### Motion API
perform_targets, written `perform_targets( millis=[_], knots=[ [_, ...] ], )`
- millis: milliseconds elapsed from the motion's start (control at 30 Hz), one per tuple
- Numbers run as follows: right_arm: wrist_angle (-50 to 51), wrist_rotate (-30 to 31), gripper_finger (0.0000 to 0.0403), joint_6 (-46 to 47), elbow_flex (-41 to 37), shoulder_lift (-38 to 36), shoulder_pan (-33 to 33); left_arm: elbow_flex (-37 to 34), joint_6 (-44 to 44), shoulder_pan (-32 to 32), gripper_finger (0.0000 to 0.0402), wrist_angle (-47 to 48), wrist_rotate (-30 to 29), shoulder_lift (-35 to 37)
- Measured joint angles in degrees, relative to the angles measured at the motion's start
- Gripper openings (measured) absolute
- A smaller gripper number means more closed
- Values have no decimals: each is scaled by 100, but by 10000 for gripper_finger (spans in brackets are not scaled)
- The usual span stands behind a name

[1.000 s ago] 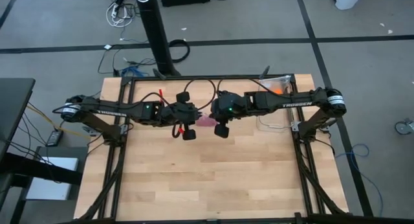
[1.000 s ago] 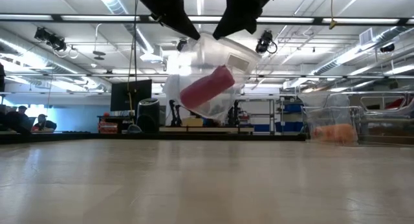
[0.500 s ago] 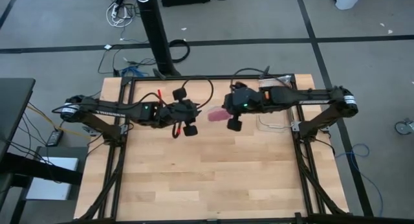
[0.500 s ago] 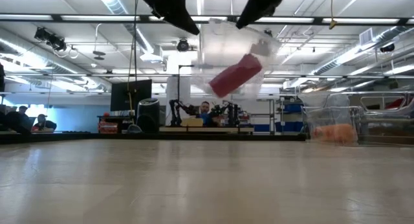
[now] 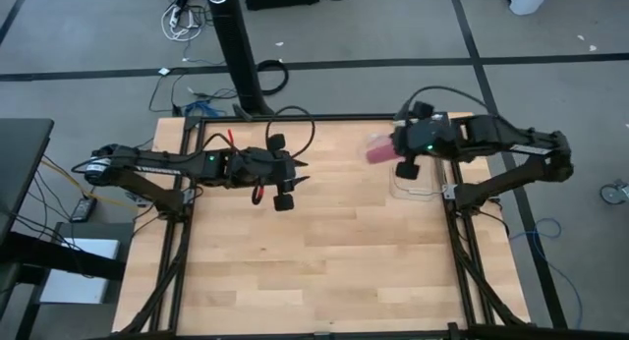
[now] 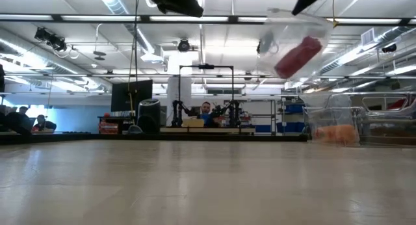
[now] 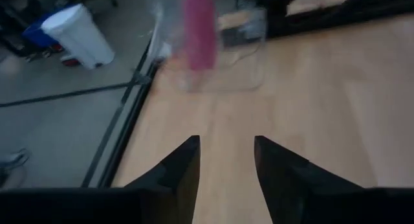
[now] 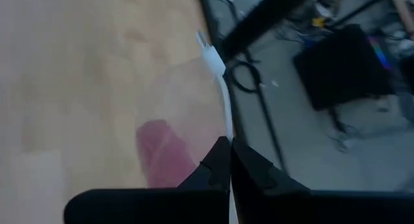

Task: Roll bandage
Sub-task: Put the transparent zip bag into the transparent bin

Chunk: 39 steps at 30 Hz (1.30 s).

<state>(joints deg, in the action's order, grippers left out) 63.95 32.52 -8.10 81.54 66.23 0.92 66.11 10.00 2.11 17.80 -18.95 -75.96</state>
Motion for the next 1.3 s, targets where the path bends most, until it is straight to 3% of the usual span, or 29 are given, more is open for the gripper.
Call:
perform_targets(
  millis=[333,533,767,1000,1300],
  knots=[
    [1214,548,0,-747,-60,-360,824,-12,35,5,154,-145,206,-22],
    [1168,371,0,-1218,-669,-534,1371,-648,35,7,154,-952,670,-22],
    [221,-98,0,-1855,-1925,-883,1933,-1444,-112,7,154,-2214,1092,-24],
    [-976,-495,0,-2721,-3017,-960,2877,-1796,-296,2,154,-2435,1048,-24],
    [-1498,-331,0,-3487,-3329,-1093,3644,-2017,-433,2,154,-2516,957,-24]
  ],
)
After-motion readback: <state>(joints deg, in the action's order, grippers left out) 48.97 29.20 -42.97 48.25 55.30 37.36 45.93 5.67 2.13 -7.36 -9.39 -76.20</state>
